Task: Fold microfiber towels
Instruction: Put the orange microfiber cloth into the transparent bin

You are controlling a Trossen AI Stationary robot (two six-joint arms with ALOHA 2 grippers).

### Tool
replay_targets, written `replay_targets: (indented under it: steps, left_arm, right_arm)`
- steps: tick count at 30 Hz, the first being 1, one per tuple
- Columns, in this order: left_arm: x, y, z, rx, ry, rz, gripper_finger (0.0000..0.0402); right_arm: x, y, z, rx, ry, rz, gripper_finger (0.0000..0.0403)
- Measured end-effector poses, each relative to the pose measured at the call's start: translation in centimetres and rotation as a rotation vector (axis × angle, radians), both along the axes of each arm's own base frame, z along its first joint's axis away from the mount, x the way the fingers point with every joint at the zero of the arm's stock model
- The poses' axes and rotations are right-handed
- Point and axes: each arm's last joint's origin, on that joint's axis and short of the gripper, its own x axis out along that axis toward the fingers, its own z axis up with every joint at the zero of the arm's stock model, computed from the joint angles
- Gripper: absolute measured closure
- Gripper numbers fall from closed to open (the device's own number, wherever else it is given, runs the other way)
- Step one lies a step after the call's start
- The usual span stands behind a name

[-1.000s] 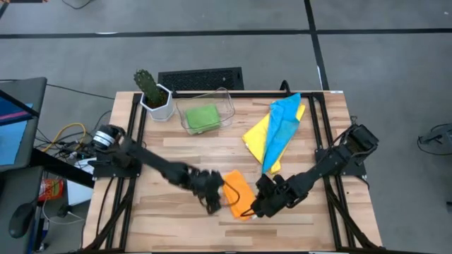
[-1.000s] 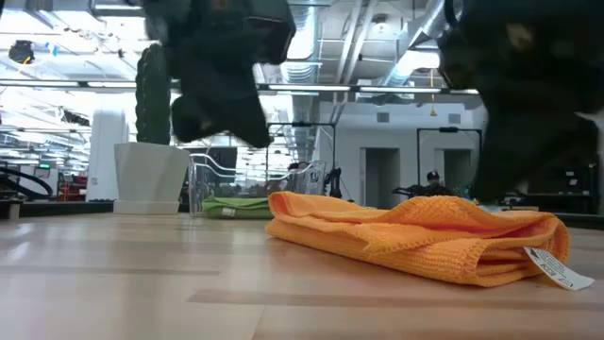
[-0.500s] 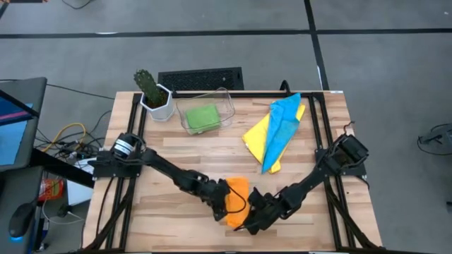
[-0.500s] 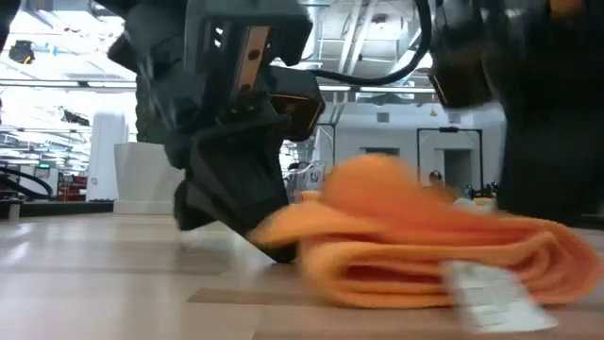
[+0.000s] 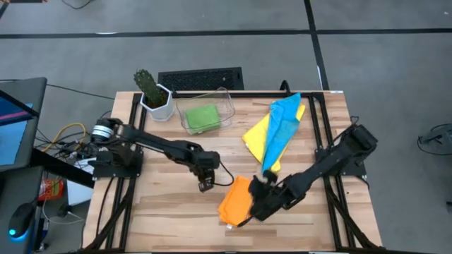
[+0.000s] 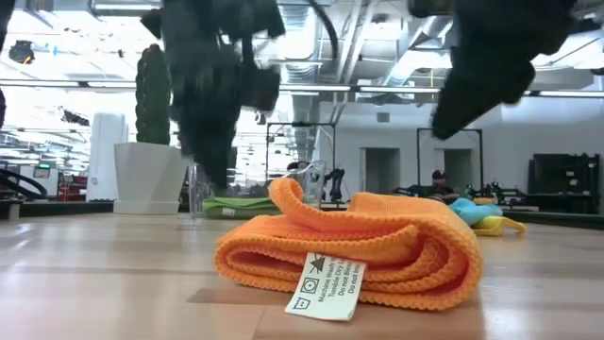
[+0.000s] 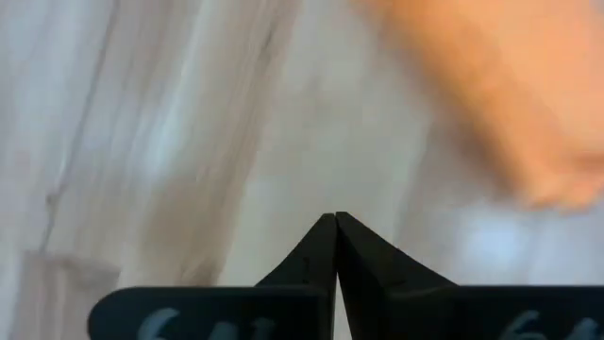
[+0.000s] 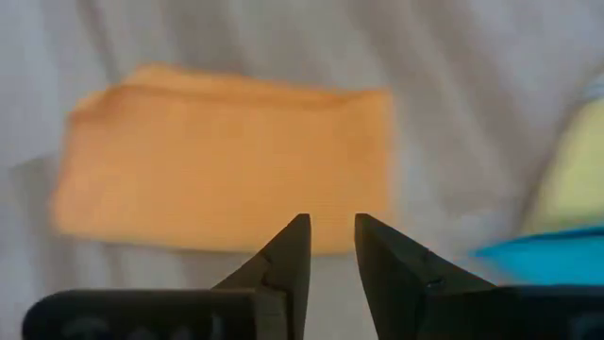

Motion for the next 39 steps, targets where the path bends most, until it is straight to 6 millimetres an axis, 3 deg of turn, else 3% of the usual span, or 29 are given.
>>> replay_targets:
  steps: [4, 9, 11, 14, 18, 20, 30, 39]
  left_arm:
    - [0.1, -2.6, 3.3, -0.088, -0.276, 0.007, 0.0401]
    - [1.0, -6.8, 4.4, -0.154, -0.606, 0.047, 0.0401]
    - [1.0, -8.0, 4.3, -0.146, -0.649, 0.049, 0.0401]
    - [1.7, -9.4, 3.1, -0.153, -0.680, 0.053, 0.0401]
    - [2.2, -10.6, 0.0, -0.157, -0.611, 0.058, 0.0401]
    - [2.3, -11.1, -1.4, -0.161, -0.569, 0.062, 0.0401]
    - [3.2, -12.1, -6.0, -0.185, -0.488, 0.089, 0.0401]
    - [3.2, -12.1, -8.0, -0.205, -0.408, 0.121, 0.0401]
  right_arm:
    - [-0.7, -4.4, 1.7, -0.051, 0.071, 0.043, 0.0282]
    - [-1.0, -7.9, 1.7, 0.035, 0.112, 0.159, 0.0223]
    - [-0.5, -8.7, 1.1, 0.067, 0.132, 0.203, 0.0188]
    - [0.5, -9.3, -0.7, 0.086, 0.189, 0.271, 0.0146]
    - [1.9, -9.4, -3.1, 0.106, 0.221, 0.319, 0.0124]
    - [2.9, -9.5, -3.7, 0.150, 0.180, 0.327, 0.0122]
    - [4.2, -10.6, -6.7, 0.202, 0.211, 0.262, 0.0121]
    - [4.7, -9.0, -8.7, 0.158, 0.247, 0.198, 0.0139]
